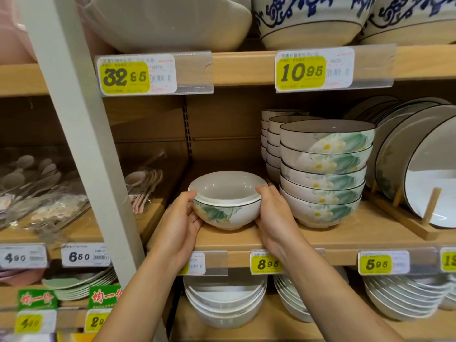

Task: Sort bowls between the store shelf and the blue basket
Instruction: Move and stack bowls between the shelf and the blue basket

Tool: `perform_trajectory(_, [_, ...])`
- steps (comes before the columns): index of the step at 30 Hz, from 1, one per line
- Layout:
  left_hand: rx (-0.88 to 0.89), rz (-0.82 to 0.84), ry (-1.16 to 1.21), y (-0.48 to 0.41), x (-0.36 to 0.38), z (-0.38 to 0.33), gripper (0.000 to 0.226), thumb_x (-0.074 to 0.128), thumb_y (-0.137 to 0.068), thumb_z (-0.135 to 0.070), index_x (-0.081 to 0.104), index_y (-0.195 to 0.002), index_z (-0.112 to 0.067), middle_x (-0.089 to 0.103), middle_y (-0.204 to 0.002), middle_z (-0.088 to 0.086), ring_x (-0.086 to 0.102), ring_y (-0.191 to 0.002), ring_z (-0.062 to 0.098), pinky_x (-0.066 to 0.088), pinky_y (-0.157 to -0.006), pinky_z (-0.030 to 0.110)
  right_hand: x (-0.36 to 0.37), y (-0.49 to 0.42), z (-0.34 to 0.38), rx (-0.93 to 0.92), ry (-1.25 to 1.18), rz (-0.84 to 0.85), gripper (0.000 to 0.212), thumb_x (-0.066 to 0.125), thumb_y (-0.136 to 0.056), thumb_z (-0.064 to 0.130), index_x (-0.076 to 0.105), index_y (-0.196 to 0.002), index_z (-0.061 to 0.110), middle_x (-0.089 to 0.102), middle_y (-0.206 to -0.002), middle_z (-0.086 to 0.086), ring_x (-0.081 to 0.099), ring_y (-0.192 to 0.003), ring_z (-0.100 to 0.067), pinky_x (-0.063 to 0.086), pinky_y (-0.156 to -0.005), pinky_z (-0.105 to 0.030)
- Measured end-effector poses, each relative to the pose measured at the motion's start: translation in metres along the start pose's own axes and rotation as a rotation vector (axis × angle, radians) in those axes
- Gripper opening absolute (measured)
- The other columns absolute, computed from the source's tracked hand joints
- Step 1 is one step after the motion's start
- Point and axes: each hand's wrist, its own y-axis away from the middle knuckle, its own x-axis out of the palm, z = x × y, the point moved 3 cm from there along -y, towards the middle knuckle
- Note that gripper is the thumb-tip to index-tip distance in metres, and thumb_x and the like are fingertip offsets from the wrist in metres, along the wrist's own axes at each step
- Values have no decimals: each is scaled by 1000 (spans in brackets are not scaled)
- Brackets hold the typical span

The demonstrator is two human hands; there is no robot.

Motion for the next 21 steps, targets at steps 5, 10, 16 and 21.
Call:
perform_trajectory(5, [72,-44,-39,8,0,1,29,54,-95,-18,58,-122,-9,72,-112,9,66,-109,17,48,-97,34,1,-6,0,19,-34,-56,43,47,-98,39,50,-136,19,65,-122,-2,61,-112,-17,47,-104,-43])
perform_trajectory(10, [30,-62,13,12,-2,0,25,61,-91,-18,62,-115,-12,74,-108,6,69,-102,15,50,-86,29,1,5,-6,-24,99,56,90,60,-69,61,34,-147,25,56,-138,2,54,-125,-16,41,-109,-44])
perform_trajectory(16, [0,-36,43,13,-5,-2,43,69,-76,-20,62,-118,-12,73,-110,7,70,-102,16,53,-84,32,0,2,-5,-44,112,83,67,55,-85,40,35,-146,23,62,-128,0,59,-117,-17,44,-106,-44])
perform_trajectory(21, [-10,-49,70,13,-6,-2,58,72,-71,-20,57,-127,-11,74,-108,6,70,-99,15,53,-83,31,-1,0,-3,-41,89,87,50,54,-90,34,44,-138,22,66,-120,1,63,-111,-15,48,-103,-43])
